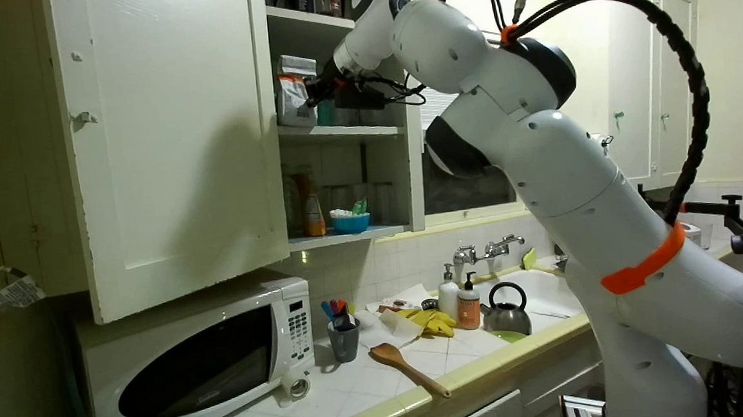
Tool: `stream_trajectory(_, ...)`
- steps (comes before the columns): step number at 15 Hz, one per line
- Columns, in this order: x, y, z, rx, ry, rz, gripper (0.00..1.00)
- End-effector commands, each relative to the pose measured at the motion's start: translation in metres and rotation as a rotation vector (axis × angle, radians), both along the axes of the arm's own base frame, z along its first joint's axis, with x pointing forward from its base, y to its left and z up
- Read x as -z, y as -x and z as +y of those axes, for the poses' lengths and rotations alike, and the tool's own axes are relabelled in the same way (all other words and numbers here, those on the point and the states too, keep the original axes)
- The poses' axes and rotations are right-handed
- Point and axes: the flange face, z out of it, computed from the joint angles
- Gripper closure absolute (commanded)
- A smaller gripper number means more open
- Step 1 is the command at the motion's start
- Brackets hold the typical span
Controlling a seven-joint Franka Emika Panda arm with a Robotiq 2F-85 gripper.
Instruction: Put the packet in the middle compartment of the top cabinet
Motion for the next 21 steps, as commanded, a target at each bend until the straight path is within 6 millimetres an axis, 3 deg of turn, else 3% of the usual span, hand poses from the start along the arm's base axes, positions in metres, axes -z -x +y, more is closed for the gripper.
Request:
stream_trajectory(1,0.013,-0.022,-0.006,0.057,0.023,-0.019,0.99)
stream_trajectory(4,0.018,-0.035,-0.003,0.078,0.062,-0.020,0.99)
stream_trajectory(10,0.027,-0.040,-0.009,0.093,0.088,0.019,0.99)
stream_trajectory(11,0.026,-0.040,-0.009,0.089,0.092,0.017,0.70)
stream_trajectory(12,0.022,-0.039,-0.009,0.084,0.093,0.009,0.69)
stream_trajectory(14,0.015,-0.033,-0.009,0.084,0.092,-0.004,0.56)
stream_trajectory(21,0.002,-0.015,0.005,0.039,0.061,0.019,0.02)
